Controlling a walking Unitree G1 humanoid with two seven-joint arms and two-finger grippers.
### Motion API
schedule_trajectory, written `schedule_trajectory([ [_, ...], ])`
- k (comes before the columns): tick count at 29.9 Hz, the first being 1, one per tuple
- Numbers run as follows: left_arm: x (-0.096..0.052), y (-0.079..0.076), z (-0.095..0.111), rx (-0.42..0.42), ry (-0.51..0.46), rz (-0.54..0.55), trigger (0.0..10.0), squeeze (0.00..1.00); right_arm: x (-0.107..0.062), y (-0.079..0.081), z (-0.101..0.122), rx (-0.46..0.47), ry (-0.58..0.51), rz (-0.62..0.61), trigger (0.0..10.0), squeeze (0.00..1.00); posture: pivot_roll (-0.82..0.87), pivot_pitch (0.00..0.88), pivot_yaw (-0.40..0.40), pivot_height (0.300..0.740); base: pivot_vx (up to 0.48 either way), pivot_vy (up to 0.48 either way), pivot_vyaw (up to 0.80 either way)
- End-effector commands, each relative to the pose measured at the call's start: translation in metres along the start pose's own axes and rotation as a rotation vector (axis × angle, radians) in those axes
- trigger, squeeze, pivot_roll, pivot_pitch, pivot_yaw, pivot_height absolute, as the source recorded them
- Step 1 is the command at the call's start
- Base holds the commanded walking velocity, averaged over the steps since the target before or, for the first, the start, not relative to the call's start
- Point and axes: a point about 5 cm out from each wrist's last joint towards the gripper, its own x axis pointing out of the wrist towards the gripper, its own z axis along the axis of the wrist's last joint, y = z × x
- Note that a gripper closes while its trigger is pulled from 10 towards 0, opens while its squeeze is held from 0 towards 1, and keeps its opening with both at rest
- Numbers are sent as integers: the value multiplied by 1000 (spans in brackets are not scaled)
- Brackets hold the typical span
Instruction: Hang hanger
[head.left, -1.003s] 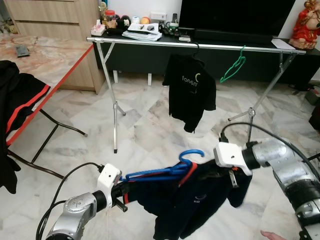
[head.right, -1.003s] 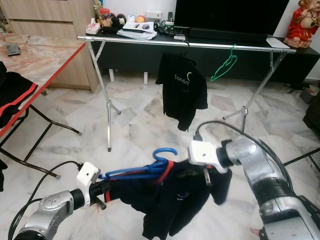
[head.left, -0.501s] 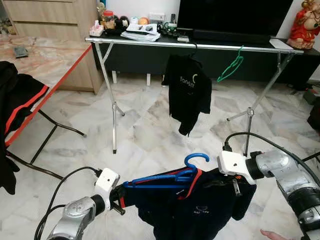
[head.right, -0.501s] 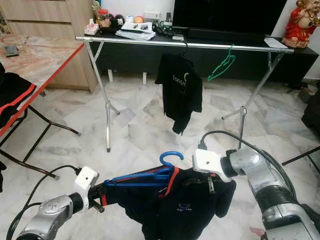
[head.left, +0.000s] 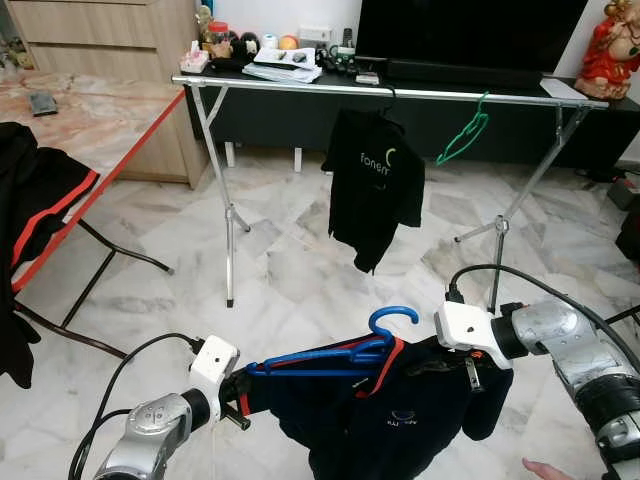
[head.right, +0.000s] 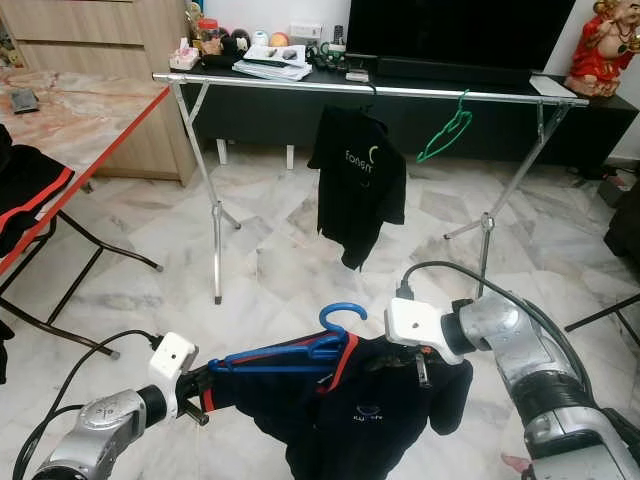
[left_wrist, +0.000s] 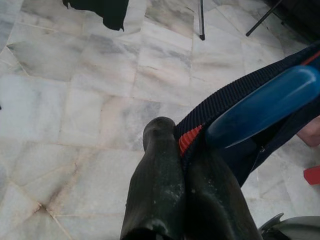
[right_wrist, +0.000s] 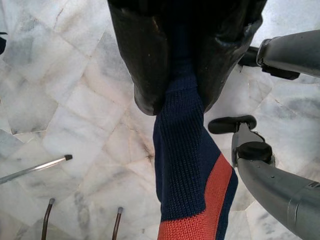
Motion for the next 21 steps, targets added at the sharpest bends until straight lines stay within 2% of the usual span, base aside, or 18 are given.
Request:
schedule_trajectory([
  [1, -8, 8, -9, 4, 52, 45, 0, 0, -19, -3, -5, 18, 13, -51, 0, 0, -44, 72, -34, 740, 0, 0, 0],
  [8, -8, 8, -9, 4, 52, 45, 0, 0, -19, -3, -5, 18, 13, -51, 0, 0, -44, 72, -34, 740, 0, 0, 0],
  [10, -11, 16, -10, 13, 54, 98, 0, 0, -33, -2, -15, 56, 24, -92, 0, 0, -53, 90, -30, 740, 0, 0, 0],
  [12, -13, 20, -10, 19, 54, 115, 0, 0, -39, -3, -16, 77, -8, -125, 0, 0, -54, 91, -30, 740, 0, 0, 0],
  [18, -13, 21, -9, 23, 52, 112, 0, 0, -40, -6, -10, 95, -83, -140, 0, 0, -52, 92, -28, 740, 0, 0, 0],
  [21, -13, 20, -8, 25, 51, 108, 0, 0, -40, -4, -12, 94, -64, -123, 0, 0, -52, 91, -28, 740, 0, 0, 0],
])
